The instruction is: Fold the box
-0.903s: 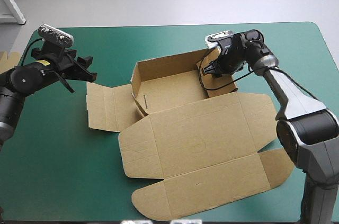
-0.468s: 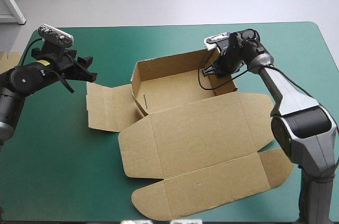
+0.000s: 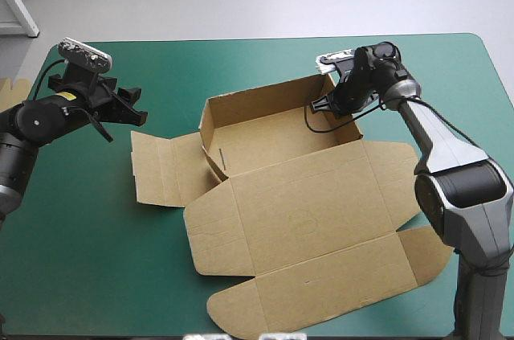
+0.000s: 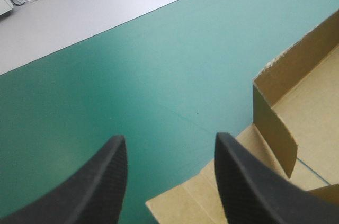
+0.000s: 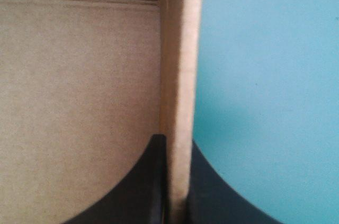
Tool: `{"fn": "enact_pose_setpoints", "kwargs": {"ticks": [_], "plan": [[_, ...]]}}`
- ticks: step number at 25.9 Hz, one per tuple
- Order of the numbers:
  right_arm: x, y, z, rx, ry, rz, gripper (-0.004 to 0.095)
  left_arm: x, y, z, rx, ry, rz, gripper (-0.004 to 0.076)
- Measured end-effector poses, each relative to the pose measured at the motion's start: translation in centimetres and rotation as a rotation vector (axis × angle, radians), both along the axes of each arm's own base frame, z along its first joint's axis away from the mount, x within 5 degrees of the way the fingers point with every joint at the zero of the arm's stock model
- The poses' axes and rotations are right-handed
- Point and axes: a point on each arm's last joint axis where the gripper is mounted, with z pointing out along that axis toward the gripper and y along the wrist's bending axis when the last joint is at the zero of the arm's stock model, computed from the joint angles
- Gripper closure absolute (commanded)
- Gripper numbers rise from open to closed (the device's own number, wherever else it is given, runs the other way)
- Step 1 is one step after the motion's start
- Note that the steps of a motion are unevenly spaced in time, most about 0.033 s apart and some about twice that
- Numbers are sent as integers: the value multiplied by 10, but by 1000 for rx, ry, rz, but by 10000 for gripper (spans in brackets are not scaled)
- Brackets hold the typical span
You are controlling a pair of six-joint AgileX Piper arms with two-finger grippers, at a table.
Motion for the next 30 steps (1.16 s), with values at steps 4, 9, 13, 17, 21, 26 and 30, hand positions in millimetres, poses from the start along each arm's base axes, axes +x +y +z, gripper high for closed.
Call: {"fn": "enact_pose_setpoints", "kwargs": {"ticks": [4,9,13,17,21,26,30], "plan": [[-1,-21,12,14,-2,-38,925,-2,1,-3,14,34,0,358],[-8,-48,47,74,-69,-67,925,-3,6,-6,27,79,69,358],[-19,-63,79,143,-140,-76,925,-4,21,-12,6,121,158,358],[-30,-74,103,194,-194,-81,925,-6,43,-23,-60,165,249,358],[-40,-89,124,272,-241,-87,925,-11,66,-35,-178,187,337,358],[-60,-98,170,383,-357,-55,925,-14,91,-78,-397,224,432,358],[-76,-90,195,480,-391,23,924,-2,86,-107,-578,256,347,358]]}}
